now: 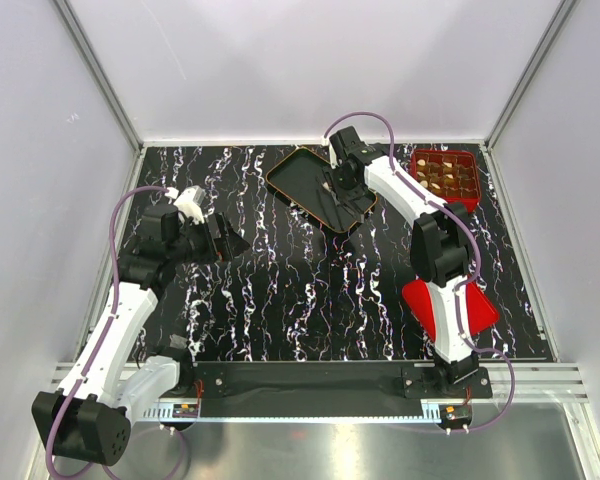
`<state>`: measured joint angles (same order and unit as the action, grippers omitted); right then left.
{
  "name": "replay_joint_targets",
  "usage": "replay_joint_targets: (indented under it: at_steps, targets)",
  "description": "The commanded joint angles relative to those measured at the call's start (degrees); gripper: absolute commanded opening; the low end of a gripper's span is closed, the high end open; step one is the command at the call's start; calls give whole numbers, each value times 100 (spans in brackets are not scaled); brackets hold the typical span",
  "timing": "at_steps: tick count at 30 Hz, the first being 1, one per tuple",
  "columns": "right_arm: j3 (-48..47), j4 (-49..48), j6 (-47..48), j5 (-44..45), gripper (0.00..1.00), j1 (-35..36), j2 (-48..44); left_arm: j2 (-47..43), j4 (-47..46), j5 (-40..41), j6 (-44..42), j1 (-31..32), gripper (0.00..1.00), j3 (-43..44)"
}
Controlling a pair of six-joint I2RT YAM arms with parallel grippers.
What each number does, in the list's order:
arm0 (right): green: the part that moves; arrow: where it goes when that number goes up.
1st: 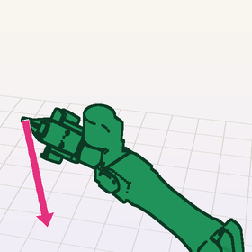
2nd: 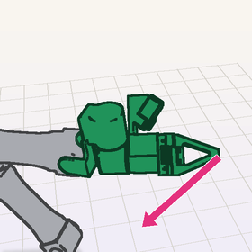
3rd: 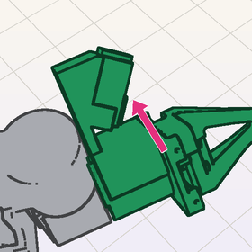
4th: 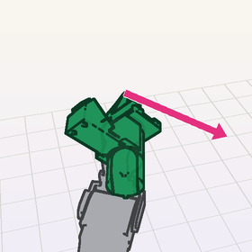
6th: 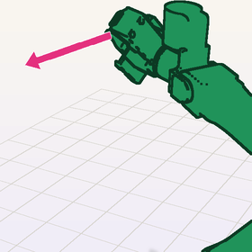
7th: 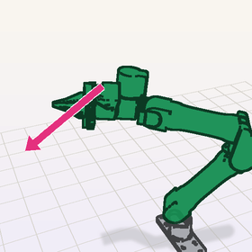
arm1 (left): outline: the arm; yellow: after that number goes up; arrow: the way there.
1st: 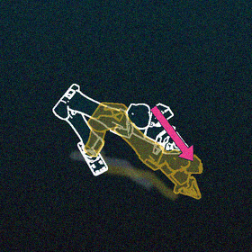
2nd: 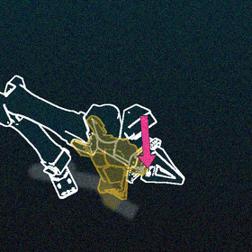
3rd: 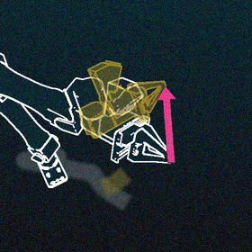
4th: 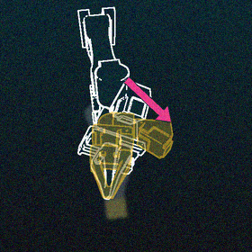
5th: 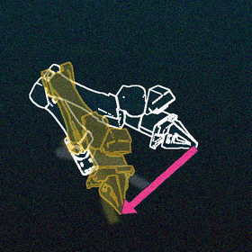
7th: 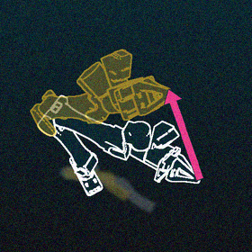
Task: Pack the chocolate
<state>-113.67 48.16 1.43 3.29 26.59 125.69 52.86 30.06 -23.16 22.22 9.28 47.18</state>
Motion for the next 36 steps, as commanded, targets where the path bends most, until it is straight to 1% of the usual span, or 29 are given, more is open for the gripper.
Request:
replay_joint_targets:
  at_steps: [1,6,10,14,19,20,23,26,33,36]
  targets:
    - [-173,167,-64,-171,49,48,-229,-100,-185,39,-95,-14,99,37]
    - [-287,299,-64,-171,49,92,-168,-101,-185,39,-95,-14,99,37]
    - [-270,378,-108,22,49,92,-167,-101,-185,39,-104,-14,99,37]
    - [-173,229,-64,-30,50,92,-167,-101,-194,39,-95,-14,99,37]
    - [-322,273,-46,-4,49,83,-1,-109,-185,48,-95,-14,99,37]
    - [-375,281,-55,-4,46,92,26,-109,-176,48,-95,-14,99,37]
    - [-419,343,-108,128,43,92,-9,-109,-176,48,-104,-14,99,37]
    - [-367,308,-99,268,39,92,-246,-101,-176,39,-104,-14,99,37]
    - [-375,378,-108,497,37,66,-835,-127,-176,39,-95,-14,99,28]
    - [-376,457,-108,602,37,-83,-1151,-136,-176,57,-104,-14,99,19]
